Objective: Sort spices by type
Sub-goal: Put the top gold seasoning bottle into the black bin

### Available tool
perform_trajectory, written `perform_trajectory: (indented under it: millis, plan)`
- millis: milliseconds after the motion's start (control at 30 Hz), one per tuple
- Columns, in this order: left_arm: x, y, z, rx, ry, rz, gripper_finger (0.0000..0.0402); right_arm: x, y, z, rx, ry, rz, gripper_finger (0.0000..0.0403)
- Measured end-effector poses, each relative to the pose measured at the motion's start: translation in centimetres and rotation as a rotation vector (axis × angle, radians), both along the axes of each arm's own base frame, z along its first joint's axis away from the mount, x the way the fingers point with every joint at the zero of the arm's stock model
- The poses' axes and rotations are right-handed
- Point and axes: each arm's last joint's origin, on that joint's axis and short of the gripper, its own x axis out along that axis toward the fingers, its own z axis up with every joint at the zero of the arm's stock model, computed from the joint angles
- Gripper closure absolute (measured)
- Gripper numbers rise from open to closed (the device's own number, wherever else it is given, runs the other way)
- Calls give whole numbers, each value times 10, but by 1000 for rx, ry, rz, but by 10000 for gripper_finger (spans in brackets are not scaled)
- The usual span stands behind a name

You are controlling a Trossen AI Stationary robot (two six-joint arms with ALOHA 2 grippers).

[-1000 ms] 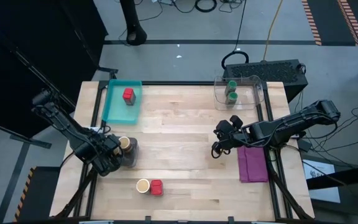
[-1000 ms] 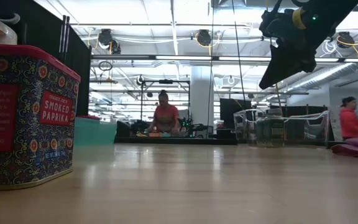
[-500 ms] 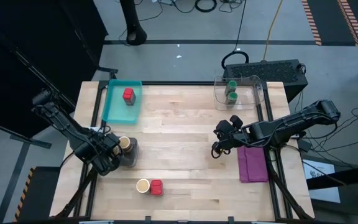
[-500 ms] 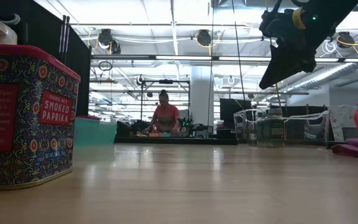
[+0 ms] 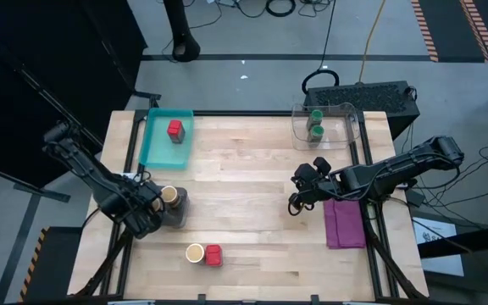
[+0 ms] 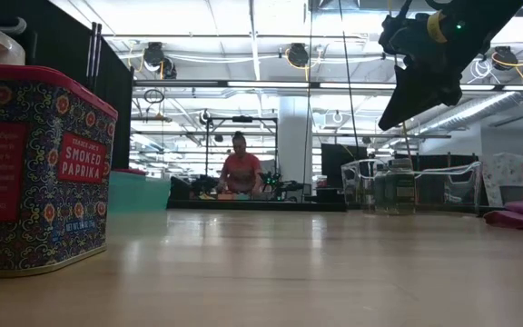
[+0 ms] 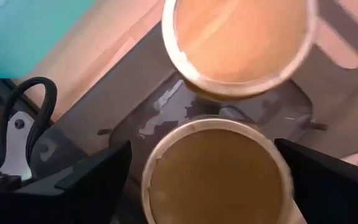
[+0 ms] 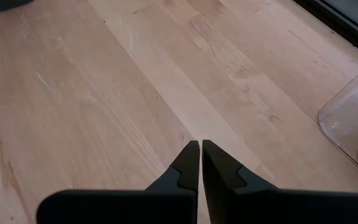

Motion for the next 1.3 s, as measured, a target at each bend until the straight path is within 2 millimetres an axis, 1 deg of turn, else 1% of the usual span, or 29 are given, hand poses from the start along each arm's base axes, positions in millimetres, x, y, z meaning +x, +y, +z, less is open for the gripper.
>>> perform_trajectory:
  millis: [267, 400, 500, 567, 633, 733, 800, 867, 933, 1033, 1167, 1233, 1300]
  plan:
    - [1, -1, 19, -3, -4, -3, 6, 0, 0, 0, 0, 0, 0, 403]
    - [5, -6, 33, -60, -30, -4, 6, 0, 0, 0, 0, 0, 0, 403]
    - [8, -10, 47, -114, -63, -11, 6, 0, 0, 0, 0, 0, 0, 403]
    - [9, -14, 56, -154, -75, -46, 6, 0, 0, 0, 0, 0, 0, 403]
    - [10, -17, 64, -183, -86, -77, 13, 0, 0, 0, 0, 0, 0, 403]
    - [8, -15, 65, -166, -65, -80, 34, 0, 0, 0, 0, 0, 0, 403]
    - [8, -17, 65, -200, -39, -100, 55, 0, 0, 0, 0, 0, 0, 403]
    - [11, -24, 59, -237, -19, -148, 86, 0, 0, 0, 0, 0, 0, 403]
    - [13, -29, 48, -247, -5, -182, 126, 0, 0, 0, 0, -1, 0, 403]
    - [18, -37, 35, -249, 51, -206, 198, 0, 0, 0, 0, -1, 0, 403]
    - [19, -37, 26, -152, 113, -195, 284, 0, 0, 0, 0, -1, 0, 403]
    - [20, -37, 23, -101, 131, -191, 315, 0, 0, 0, 0, -1, 0, 403]
    - [20, -35, 21, -51, 141, -187, 337, 0, 0, 0, 0, -1, 0, 403]
